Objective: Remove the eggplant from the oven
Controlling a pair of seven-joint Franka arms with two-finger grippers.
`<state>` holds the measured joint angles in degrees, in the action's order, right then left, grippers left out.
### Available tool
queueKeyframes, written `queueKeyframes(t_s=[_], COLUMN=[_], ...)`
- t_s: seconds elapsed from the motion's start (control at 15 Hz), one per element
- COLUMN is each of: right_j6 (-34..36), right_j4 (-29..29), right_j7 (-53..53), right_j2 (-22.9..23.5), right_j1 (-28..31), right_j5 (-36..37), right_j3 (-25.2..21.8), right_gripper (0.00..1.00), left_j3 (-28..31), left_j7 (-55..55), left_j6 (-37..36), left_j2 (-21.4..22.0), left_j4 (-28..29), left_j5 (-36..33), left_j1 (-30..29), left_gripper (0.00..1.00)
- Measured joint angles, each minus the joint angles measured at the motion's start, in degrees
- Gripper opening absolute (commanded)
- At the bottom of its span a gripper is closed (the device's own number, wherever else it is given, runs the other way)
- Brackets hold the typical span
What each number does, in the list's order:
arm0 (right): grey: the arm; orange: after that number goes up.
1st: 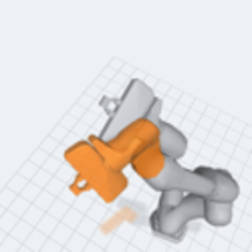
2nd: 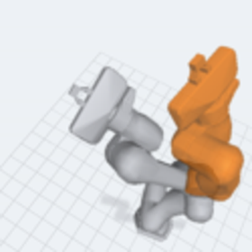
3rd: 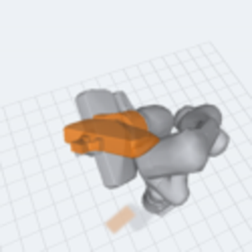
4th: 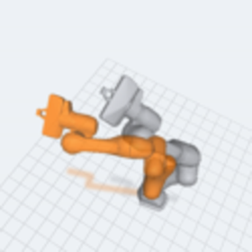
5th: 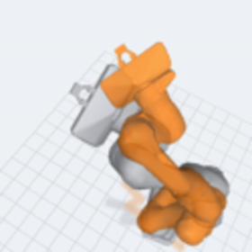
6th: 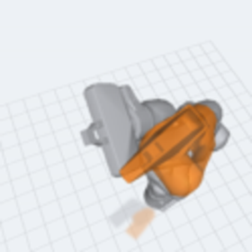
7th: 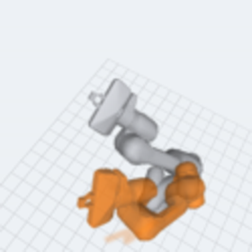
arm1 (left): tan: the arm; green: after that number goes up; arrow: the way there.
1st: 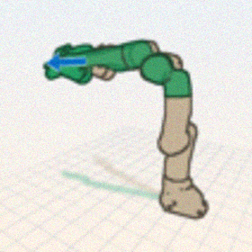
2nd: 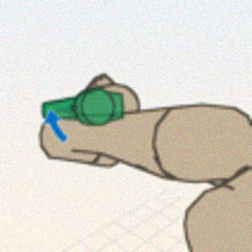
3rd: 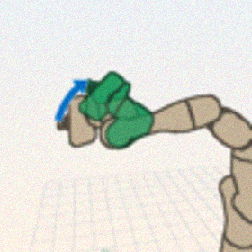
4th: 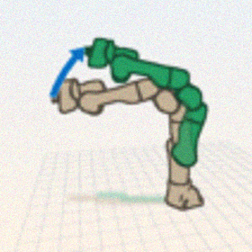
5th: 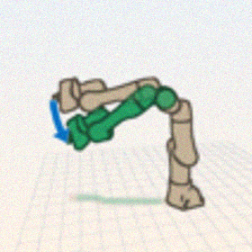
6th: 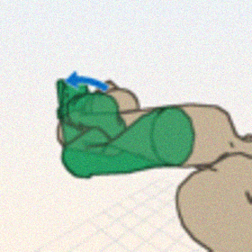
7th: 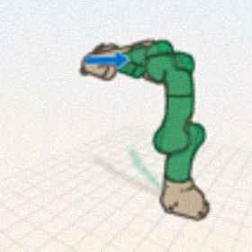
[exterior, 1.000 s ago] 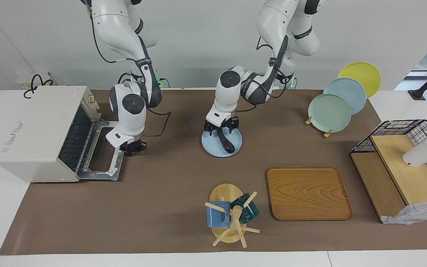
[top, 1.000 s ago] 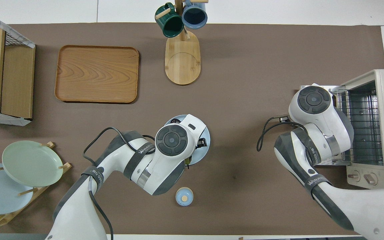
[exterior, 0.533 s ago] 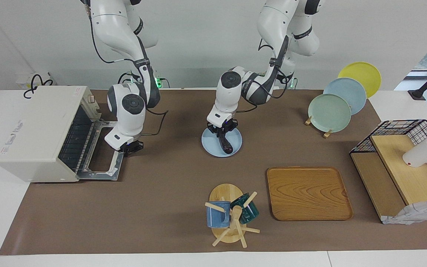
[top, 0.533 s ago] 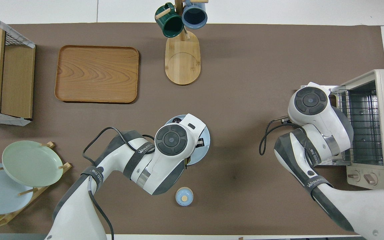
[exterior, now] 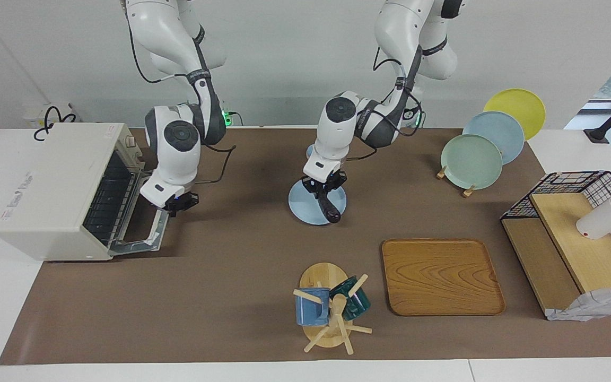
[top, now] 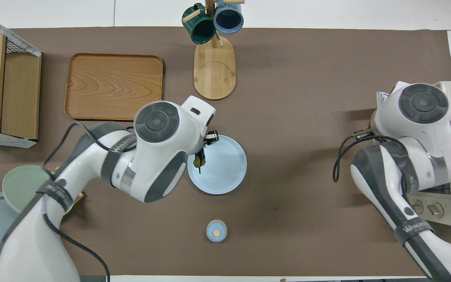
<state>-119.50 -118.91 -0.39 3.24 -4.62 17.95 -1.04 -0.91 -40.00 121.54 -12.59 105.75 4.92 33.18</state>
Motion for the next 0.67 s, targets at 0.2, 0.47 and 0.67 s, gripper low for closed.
queueKeyframes(t_s=[0.2, 0.47, 0.67], right_j6=[2.8, 7.1, 15.3], right_j4=[1.6, 5.0, 11.0], right_j7=[-4.4, -9.4, -10.6], right_j2=[-3.0, -3.5, -3.2], right_j1=[3.7, 7.7, 8.1], right_j5=[-1.1, -3.6, -6.8], right_j3=[-0.1, -1.2, -1.5], right_gripper=[0.0, 0.0, 0.0], left_j3=[0.2, 0.2, 0.3], left_j7=[7.9, 20.2, 28.7], left_j6=[-4.8, -5.6, -6.2], left_j2=[-0.1, -2.5, -6.6], left_j4=[-5.5, -8.6, -12.3], left_j5=[0.0, 0.0, 0.0], left_j1=[-8.5, -18.5, -24.7], left_gripper=[0.0, 0.0, 0.0])
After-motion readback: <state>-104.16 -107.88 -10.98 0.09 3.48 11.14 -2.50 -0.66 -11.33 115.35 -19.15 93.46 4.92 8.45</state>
